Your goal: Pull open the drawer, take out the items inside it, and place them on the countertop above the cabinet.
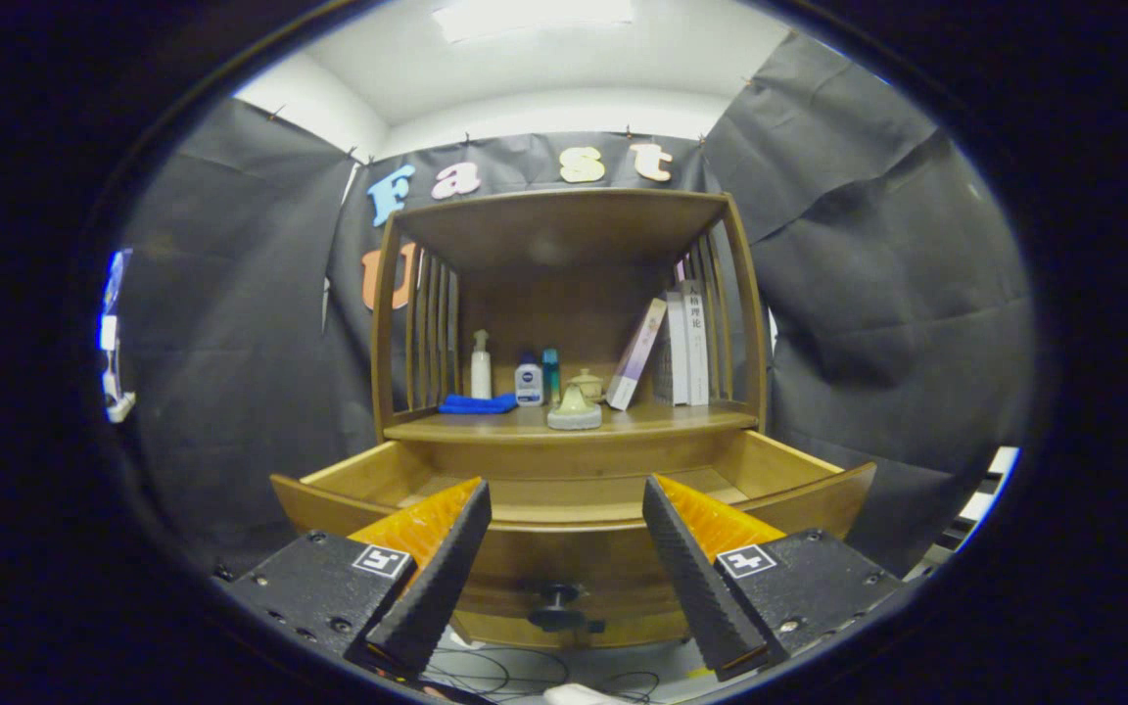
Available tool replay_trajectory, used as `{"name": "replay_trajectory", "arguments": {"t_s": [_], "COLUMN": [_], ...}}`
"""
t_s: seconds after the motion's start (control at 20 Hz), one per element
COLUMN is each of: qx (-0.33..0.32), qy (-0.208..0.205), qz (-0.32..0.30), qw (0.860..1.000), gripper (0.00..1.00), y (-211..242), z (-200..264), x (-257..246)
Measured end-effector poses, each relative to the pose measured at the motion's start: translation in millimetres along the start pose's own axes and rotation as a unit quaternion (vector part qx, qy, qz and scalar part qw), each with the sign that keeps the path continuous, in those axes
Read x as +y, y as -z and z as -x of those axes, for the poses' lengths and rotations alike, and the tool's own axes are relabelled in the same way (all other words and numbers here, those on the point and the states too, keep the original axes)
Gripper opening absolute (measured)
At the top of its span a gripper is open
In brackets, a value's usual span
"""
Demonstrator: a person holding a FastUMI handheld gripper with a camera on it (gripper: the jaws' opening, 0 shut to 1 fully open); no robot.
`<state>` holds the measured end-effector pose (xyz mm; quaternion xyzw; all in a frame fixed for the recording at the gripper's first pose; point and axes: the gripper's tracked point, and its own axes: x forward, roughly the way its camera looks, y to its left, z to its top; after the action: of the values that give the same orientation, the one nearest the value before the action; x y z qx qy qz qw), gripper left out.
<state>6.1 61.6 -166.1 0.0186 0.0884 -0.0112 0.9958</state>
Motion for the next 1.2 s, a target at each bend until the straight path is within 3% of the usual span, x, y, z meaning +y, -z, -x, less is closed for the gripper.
{"name": "replay_trajectory", "arguments": {"t_s": [0.25, 0.8, 1.2], "qx": [0.044, 0.088, 0.066], "qy": [0.022, 0.024, 0.032], "qz": [-0.001, 0.015, 0.023], "qw": [0.999, 0.996, 0.997], "gripper": [0.99, 0.99, 0.99], "y": [37.3, 72.2, 71.9], "z": [-10.3, -23.3, -26.7], "x": [-5.9, -0.5, 0.4]}}
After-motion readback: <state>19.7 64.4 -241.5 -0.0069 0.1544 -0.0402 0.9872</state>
